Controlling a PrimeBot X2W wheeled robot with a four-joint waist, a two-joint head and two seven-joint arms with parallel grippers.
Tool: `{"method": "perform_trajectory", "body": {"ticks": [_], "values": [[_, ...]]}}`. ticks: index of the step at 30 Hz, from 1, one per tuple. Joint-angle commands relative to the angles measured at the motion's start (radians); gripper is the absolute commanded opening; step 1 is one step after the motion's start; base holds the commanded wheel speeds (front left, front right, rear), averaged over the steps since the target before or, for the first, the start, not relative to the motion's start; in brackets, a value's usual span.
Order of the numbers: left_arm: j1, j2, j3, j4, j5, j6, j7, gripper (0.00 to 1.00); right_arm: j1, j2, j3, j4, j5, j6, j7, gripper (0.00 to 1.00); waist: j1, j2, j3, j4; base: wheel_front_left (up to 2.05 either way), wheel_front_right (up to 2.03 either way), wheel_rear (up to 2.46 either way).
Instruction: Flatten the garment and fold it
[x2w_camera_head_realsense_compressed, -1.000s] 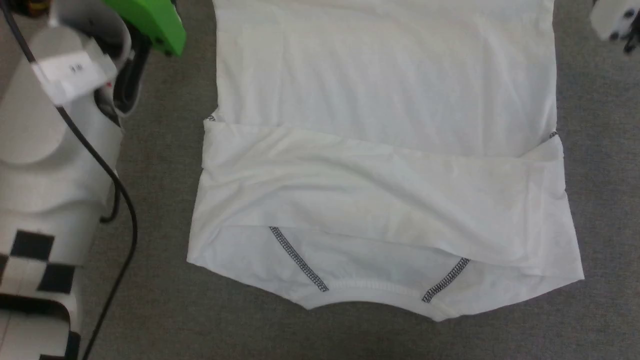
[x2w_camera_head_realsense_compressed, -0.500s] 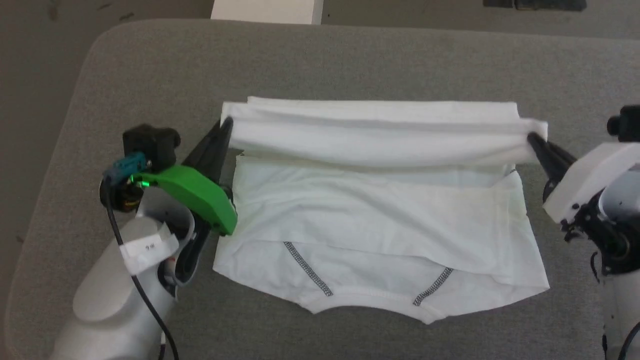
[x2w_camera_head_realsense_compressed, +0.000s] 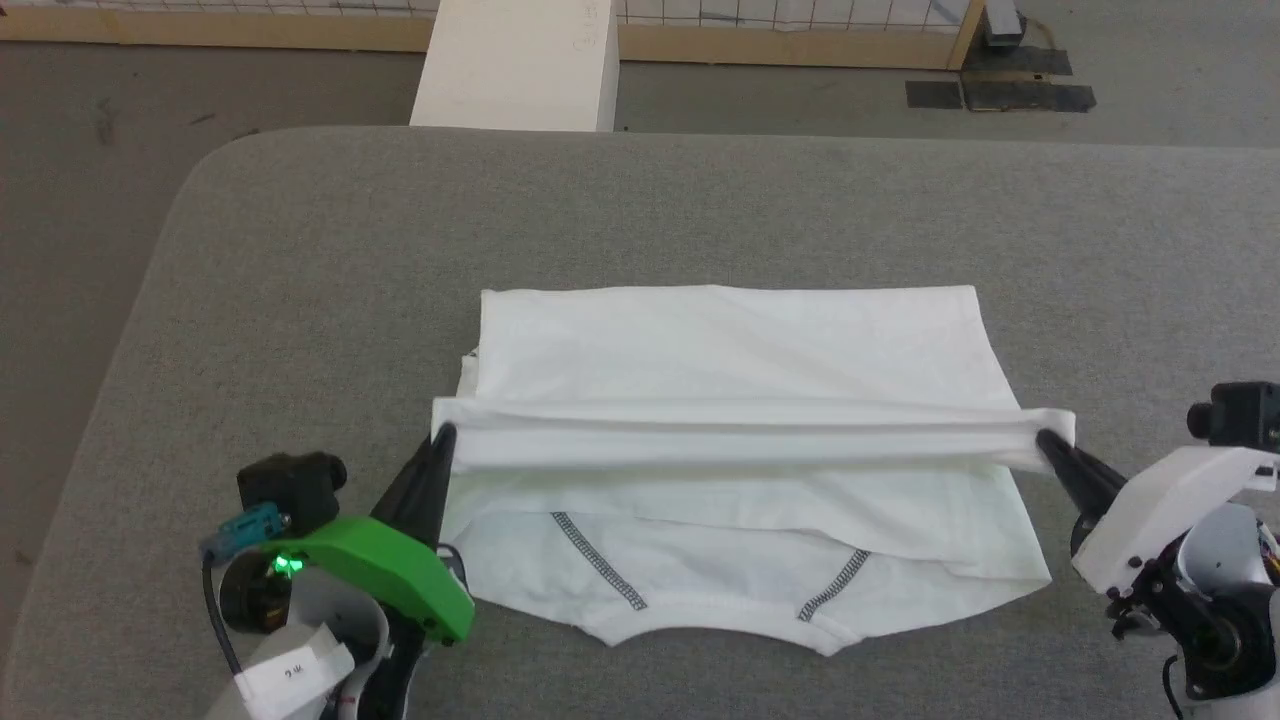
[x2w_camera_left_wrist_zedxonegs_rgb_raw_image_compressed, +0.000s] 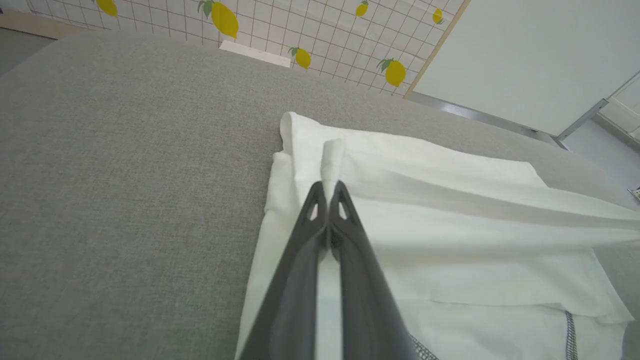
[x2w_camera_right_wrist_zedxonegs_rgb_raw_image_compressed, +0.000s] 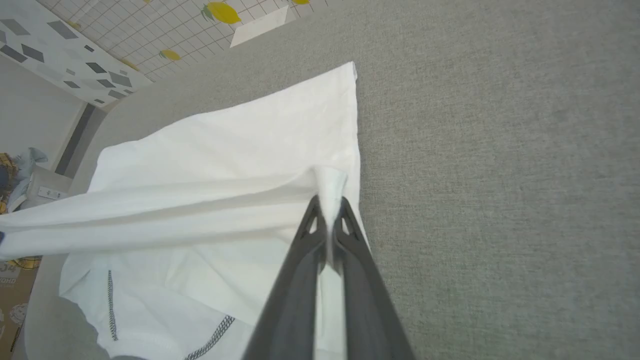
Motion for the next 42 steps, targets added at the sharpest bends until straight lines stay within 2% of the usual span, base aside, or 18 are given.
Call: {"method": "perform_trajectory", "body": {"ticks": [1,9,16,17,18,19,23,27,31,35,39,42], "values": [[0.032,0.003,0.003,-0.005,-0.010,0.012,0.001,0.00,0.023,0.006,-0.005,-0.006,-0.007,-0.001,0.005,0.00,0.0001,0.0000,-0.002,-0.004,0.00,0.00,0.00],[0.108,0.002,-0.002,0.057,-0.038,0.068,0.049,0.00,0.092,0.028,0.034,0.017,-0.028,-0.001,0.023,0.00,0.0001,0.0000,0.007,-0.011,0.00,0.00,0.00],[0.113,0.008,-0.020,0.105,-0.058,0.116,0.153,0.00,0.117,0.013,0.056,0.054,-0.054,-0.001,0.052,0.00,0.0001,0.0000,0.007,-0.005,0.00,0.00,0.00],[0.112,0.008,-0.020,0.107,-0.061,0.119,0.161,0.04,0.119,0.012,0.060,0.057,-0.055,-0.001,0.063,0.00,0.0001,0.0000,0.006,-0.006,0.00,0.00,0.00],[0.113,0.008,-0.022,0.111,-0.066,0.122,0.174,0.40,0.120,0.009,0.063,0.057,-0.055,-0.001,0.072,0.19,0.0001,0.0000,0.005,-0.007,0.00,0.00,0.00],[0.114,0.009,-0.022,0.111,-0.070,0.127,0.185,1.00,0.121,0.007,0.065,0.052,-0.051,-0.001,0.079,1.00,0.0001,0.0000,0.003,-0.007,0.00,0.00,0.00],[0.125,0.028,-0.002,0.095,-0.084,0.162,0.213,1.00,0.131,-0.008,0.059,0.013,-0.033,-0.001,0.109,1.00,0.0001,0.0000,-0.005,-0.006,0.00,0.00,0.00],[0.148,0.073,0.047,0.042,-0.098,0.212,0.226,1.00,0.135,-0.020,0.019,-0.074,0.015,-0.001,0.153,1.00,0.0001,0.0000,-0.013,-0.005,0.00,0.00,0.00],[0.153,0.118,0.131,-0.050,-0.095,0.252,0.165,1.00,0.096,-0.028,-0.069,-0.161,0.040,-0.001,0.187,1.00,0.0001,0.0000,-0.012,-0.002,0.00,0.00,0.00],[0.124,0.144,0.192,-0.126,-0.041,0.240,0.022,1.00,0.024,-0.054,-0.099,-0.168,0.019,-0.001,0.237,1.00,0.0001,0.0000,0.003,0.001,0.00,0.00,0.00],[0.082,0.144,0.206,-0.172,0.060,0.212,-0.136,1.00,-0.052,-0.096,-0.046,-0.107,0.012,-0.001,0.304,1.00,0.0001,0.0000,0.038,0.008,0.00,0.00,0.00],[0.050,0.125,0.209,-0.197,0.151,0.188,-0.168,1.00,-0.092,-0.137,0.016,-0.058,0.018,-0.001,0.354,1.00,0.0001,0.0000,0.071,0.021,0.00,0.00,0.00]]}}
